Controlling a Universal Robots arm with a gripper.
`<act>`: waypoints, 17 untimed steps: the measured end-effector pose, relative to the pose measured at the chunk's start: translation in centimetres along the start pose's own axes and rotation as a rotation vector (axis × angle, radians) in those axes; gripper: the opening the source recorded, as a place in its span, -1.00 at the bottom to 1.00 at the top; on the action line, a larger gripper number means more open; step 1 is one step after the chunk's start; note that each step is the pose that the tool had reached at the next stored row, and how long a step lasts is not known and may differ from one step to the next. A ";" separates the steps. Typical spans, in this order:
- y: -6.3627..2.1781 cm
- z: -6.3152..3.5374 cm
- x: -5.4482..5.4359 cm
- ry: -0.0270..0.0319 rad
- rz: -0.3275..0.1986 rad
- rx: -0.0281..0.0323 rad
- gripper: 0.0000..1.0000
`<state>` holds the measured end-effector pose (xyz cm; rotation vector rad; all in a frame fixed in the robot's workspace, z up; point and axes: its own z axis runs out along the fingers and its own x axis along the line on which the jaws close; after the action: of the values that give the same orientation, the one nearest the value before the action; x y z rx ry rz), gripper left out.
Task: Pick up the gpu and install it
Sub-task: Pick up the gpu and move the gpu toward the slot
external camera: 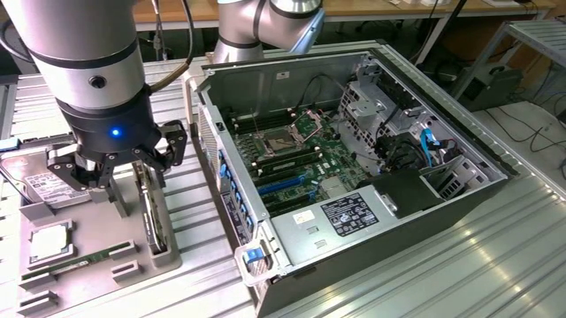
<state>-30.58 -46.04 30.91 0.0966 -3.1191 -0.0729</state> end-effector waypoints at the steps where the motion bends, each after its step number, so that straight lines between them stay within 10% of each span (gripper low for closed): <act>1: -0.04 0.05 0.0 -0.0001 0.000 0.0000 0.32; 17: -0.66 1.16 0.0 0.0000 -0.001 0.0000 0.32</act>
<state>-30.58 -46.65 29.72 0.0984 -3.1191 -0.0729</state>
